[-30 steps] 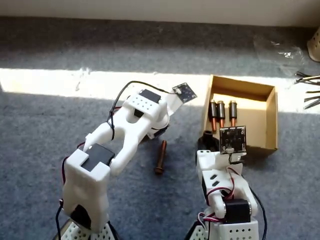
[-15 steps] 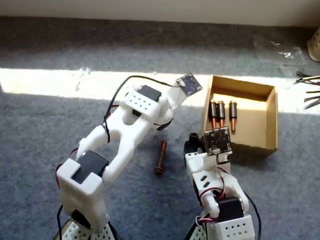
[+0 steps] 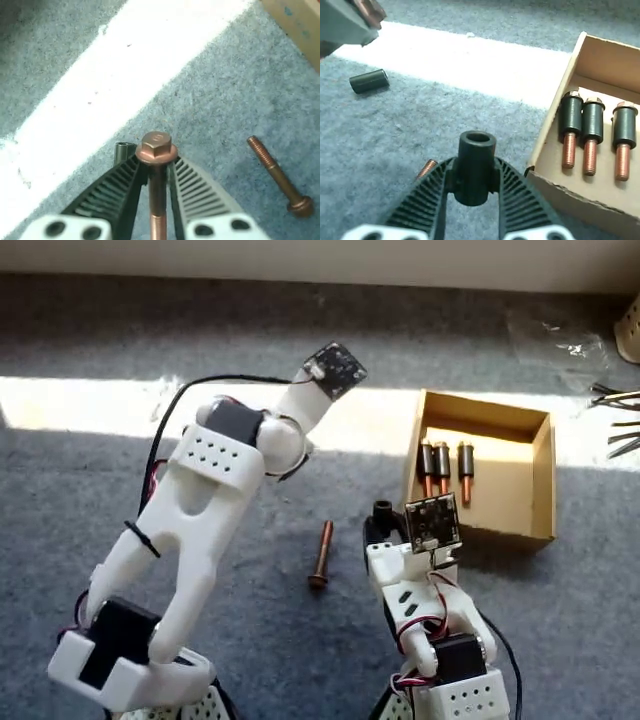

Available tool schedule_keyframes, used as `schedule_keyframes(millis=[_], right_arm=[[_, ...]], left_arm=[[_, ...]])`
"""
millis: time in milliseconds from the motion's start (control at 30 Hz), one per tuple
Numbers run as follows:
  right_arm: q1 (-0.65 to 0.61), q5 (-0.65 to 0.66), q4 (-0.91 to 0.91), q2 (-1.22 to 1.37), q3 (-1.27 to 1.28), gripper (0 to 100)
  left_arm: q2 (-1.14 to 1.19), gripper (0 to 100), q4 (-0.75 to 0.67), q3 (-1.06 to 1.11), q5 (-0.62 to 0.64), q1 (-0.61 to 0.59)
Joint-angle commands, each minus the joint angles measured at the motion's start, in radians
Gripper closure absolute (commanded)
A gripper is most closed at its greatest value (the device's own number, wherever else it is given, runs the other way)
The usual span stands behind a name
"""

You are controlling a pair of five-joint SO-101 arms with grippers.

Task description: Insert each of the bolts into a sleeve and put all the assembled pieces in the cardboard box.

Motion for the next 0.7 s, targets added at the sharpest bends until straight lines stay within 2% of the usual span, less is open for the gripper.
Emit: schedule_keyframes(millis=[0, 167, 433, 667], right_arm=[[-0.028, -0.002, -0.088, -0.010, 0.015, 99.5], [-0.111, 0.000, -0.165, -0.010, 0.104, 99.5], [-0.232, 0.000, -0.286, -0.010, 0.113, 99.5], [-0.288, -0.002, -0.369, -0.010, 0.114, 99.5]], left_arm=[[-0.197, 99, -0.066, 0.097, 0.006, -0.005], [-0.377, 99, -0.160, 0.254, 0.005, -0.007], [-0.625, 99, -0.166, 0.357, 0.008, -0.015], [-0.863, 99, -0.167, 0.421, 0.008, -0.099]])
